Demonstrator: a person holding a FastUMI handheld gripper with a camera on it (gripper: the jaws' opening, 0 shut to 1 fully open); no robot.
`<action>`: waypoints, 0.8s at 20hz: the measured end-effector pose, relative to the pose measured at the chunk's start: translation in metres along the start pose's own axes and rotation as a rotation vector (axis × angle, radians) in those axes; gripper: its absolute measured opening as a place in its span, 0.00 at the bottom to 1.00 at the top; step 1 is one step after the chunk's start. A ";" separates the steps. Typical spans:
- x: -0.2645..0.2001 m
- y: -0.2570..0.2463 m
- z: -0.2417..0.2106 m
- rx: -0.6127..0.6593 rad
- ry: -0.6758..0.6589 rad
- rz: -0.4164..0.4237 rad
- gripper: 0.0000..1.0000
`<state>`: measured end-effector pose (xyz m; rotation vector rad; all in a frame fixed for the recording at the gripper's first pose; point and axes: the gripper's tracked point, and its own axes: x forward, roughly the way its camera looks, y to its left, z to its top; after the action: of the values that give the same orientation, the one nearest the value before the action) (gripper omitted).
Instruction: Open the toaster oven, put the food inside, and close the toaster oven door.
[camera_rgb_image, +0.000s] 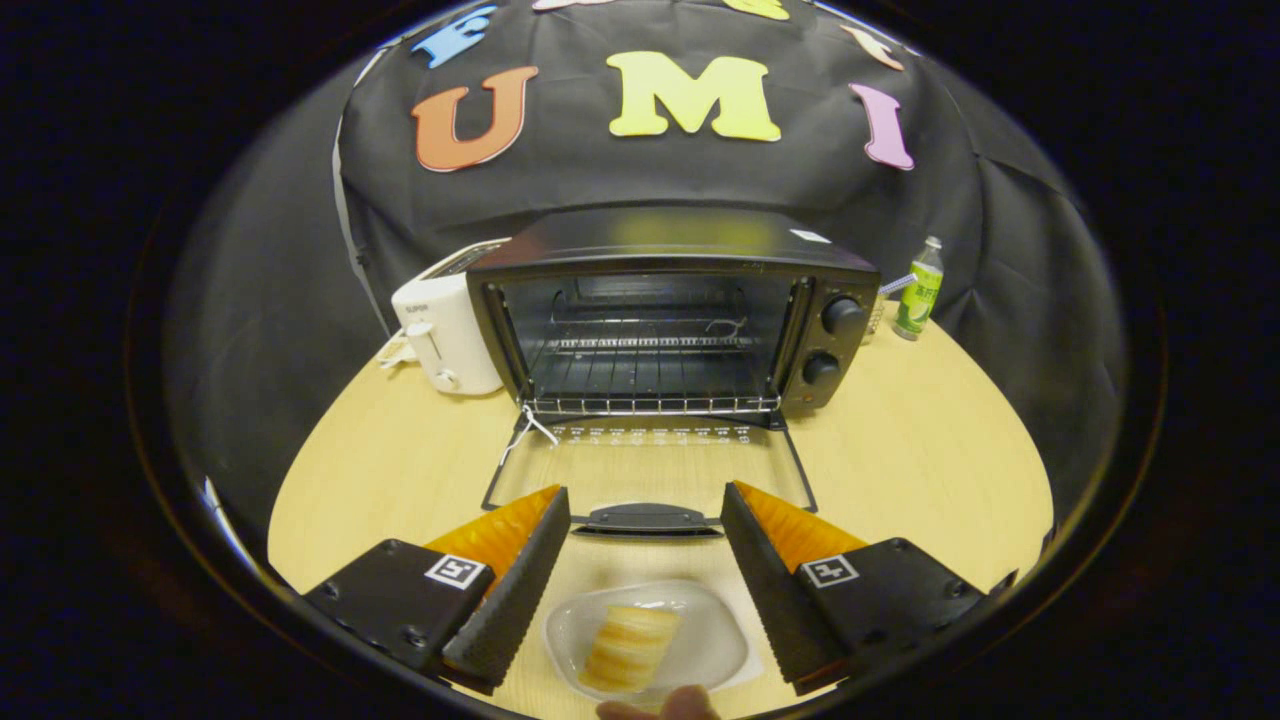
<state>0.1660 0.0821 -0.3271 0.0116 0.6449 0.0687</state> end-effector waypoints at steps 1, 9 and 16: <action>-0.005 -0.003 -0.003 0.012 -0.001 -0.002 0.99; -0.041 -0.015 -0.071 0.120 0.087 -0.026 0.99; -0.041 -0.006 -0.135 0.102 0.196 0.007 0.98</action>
<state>0.0526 0.0724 -0.4105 0.1070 0.8444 0.0437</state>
